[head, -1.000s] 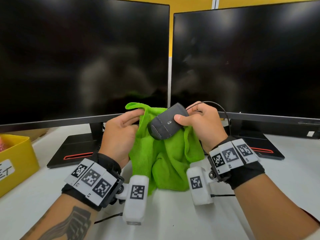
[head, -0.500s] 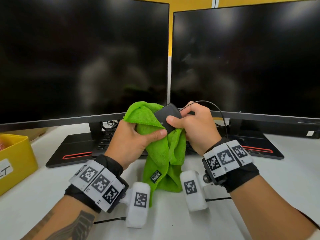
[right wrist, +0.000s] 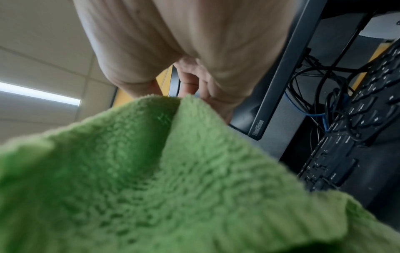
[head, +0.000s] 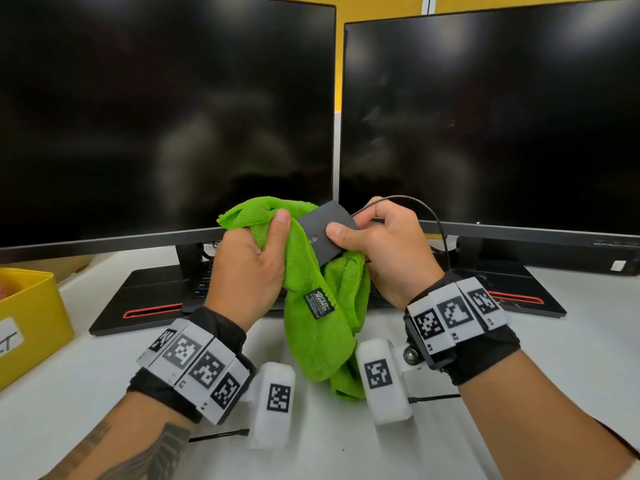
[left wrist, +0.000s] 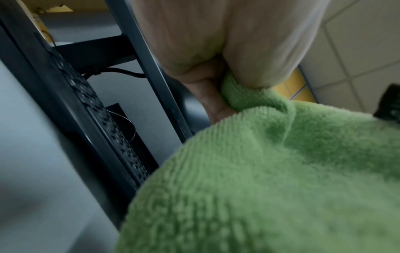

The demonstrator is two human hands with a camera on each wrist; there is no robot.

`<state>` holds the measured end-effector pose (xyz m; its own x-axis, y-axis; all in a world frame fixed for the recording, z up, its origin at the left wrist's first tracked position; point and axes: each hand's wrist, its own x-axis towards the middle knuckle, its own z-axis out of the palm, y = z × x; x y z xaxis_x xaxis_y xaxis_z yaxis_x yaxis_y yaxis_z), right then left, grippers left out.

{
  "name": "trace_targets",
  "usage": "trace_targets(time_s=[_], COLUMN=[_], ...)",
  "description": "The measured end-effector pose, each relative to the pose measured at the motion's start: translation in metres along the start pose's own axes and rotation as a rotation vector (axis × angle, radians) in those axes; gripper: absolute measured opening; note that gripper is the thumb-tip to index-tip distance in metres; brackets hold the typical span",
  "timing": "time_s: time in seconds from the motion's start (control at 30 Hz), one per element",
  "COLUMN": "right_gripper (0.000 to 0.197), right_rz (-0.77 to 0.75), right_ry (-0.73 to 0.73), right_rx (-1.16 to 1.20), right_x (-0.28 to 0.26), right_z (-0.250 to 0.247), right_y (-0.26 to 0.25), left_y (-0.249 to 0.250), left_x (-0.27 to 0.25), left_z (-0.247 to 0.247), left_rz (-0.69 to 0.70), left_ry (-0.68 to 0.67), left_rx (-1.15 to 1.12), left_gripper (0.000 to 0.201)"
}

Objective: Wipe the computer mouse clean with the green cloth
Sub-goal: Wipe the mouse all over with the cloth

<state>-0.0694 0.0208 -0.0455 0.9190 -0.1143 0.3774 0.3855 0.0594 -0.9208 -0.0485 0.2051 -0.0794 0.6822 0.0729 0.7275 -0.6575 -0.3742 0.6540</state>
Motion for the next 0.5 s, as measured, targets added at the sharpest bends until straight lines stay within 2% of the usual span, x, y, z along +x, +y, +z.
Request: trace_targets(time_s=[0.07,0.17,0.2,0.27,0.33,0.5], right_gripper=[0.034,0.028,0.026,0.026,0.028,0.033], right_rz=[-0.025,-0.065,-0.072,-0.080,-0.093,-0.104], right_ry=[0.031,0.099,0.120,0.144,0.143,0.104], right_rx=[-0.022,-0.033,-0.029,-0.035,-0.046,-0.064], right_x=[0.001,0.004,0.004,0.005,0.004,0.003], right_z=[0.000,-0.005,-0.007,-0.009,-0.008,-0.005], right_y=[-0.001,0.000,0.000,0.001,0.001,0.001], left_y=[0.001,0.010,0.013,0.016,0.019,0.022], left_x=[-0.001,-0.007,-0.010,-0.014,-0.014,-0.011], left_z=[-0.001,0.004,0.005,0.005,0.004,0.000], left_rz=[-0.010,-0.031,-0.025,-0.017,-0.037,-0.040], left_ry=[-0.042,-0.244,-0.314,-0.385,-0.351,-0.224], left_rx=[-0.035,-0.155,-0.190,-0.247,-0.306,-0.434], left_gripper=[0.059,0.028,0.029,0.050,0.053,0.034])
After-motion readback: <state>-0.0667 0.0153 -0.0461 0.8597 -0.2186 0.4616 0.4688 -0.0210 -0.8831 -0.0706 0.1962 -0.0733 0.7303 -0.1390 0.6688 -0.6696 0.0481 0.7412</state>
